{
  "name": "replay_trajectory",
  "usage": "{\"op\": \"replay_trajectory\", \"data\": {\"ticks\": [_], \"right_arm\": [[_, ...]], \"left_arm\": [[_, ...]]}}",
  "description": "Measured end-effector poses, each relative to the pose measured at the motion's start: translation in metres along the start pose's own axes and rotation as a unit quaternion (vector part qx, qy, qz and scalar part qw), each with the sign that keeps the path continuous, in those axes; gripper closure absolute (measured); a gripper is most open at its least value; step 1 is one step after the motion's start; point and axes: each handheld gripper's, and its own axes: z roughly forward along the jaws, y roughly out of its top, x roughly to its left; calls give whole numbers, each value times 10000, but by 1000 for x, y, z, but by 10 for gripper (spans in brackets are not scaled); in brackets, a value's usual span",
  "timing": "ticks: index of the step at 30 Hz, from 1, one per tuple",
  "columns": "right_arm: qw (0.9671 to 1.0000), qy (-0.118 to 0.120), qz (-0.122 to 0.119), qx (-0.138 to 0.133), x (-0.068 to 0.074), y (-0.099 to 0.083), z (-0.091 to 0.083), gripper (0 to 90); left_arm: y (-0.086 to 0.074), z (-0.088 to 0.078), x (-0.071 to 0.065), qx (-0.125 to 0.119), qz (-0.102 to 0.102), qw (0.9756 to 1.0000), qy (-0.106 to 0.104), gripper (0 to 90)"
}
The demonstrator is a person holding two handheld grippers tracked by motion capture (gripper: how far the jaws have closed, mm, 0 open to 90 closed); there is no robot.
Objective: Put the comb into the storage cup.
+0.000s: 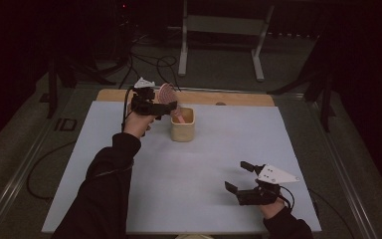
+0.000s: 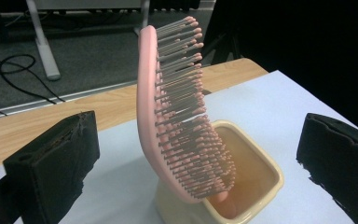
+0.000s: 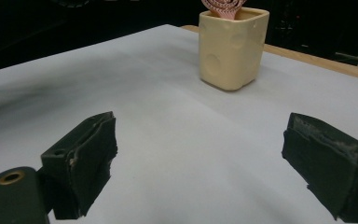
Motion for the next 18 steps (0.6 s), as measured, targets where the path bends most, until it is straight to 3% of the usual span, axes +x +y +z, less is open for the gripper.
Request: {"op": "replay_trajectory", "data": {"ticks": [8,18], "right_arm": [[10000,-69,-23,35,-1,0,0,97],[10000,-85,-14,50,-1,-1,1,96]], "left_arm": [[-5,-5,-1,60,313,9994,-138,2],[-8,-12,-4,54,409,9985,-353,2]]}}
